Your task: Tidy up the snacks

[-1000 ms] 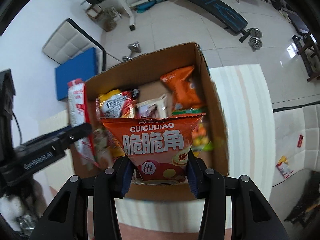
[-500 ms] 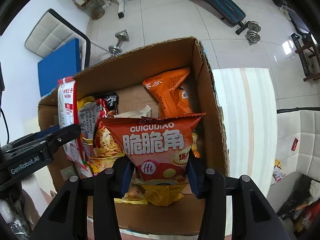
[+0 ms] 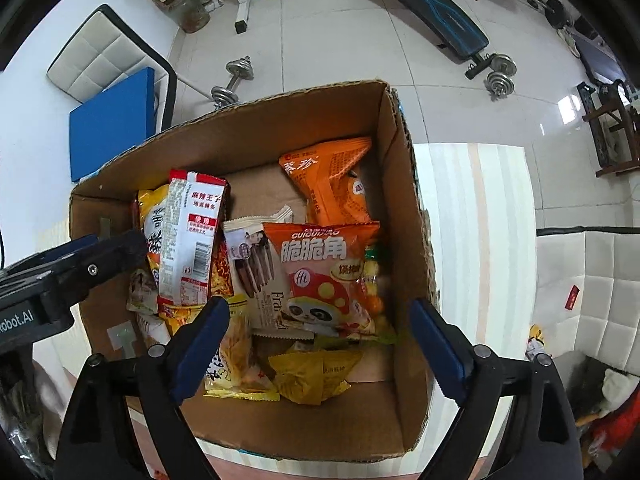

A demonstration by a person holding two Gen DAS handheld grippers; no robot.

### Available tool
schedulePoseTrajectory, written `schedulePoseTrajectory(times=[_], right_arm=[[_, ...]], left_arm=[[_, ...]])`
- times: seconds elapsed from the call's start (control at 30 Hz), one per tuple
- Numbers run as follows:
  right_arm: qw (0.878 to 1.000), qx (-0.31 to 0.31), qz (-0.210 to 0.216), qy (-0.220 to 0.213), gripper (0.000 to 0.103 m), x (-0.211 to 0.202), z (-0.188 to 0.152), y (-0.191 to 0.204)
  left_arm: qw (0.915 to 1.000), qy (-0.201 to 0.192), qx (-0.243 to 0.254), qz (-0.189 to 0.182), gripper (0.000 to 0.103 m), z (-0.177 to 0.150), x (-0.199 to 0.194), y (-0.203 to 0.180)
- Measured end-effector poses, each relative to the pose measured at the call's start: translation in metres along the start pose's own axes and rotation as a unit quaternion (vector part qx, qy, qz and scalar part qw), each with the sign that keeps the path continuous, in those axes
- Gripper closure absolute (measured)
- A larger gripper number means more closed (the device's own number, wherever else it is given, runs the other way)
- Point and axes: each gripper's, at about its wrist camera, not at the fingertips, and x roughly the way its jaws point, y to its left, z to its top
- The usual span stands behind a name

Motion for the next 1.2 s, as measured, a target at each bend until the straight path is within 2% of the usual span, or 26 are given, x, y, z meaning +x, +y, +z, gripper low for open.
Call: schedulePoseTrajectory(times=[0.2,0.47,0.6,0.83,1.2], right_arm=[[0.999,-0.017,-0.012,-0.026,0.007,-0.014,-0.02,0.006],[0.997,-0.016,-0.012,-0.068,0.007,-0.031,-0.061,0.007],[0.996,-0.022,-0.018,-0.089,0.007,-0.038,-0.089,0.009],[0.993,-0.013,-0.009,-0.117,0.007,-0.055,-0.131,0.006],[0.985,-0.006,-0.001,-0.171,0.007,-0.106,-0.184,-0.007]], left_arm=[[0.999,-0.04,0.001,0.019,0.01,-0.025,-0.015,0.004],[0.9965,-0.075,-0.006,0.038,0.01,-0.077,-0.029,0.012],[0.9929,-0.099,-0.001,0.065,0.01,-0.109,-0.034,0.01],[0.9874,-0.136,0.002,0.081,0.01,-0.153,-0.053,0.003],[0.975,-0.207,-0.002,0.08,0.01,-0.204,-0.101,-0.013]])
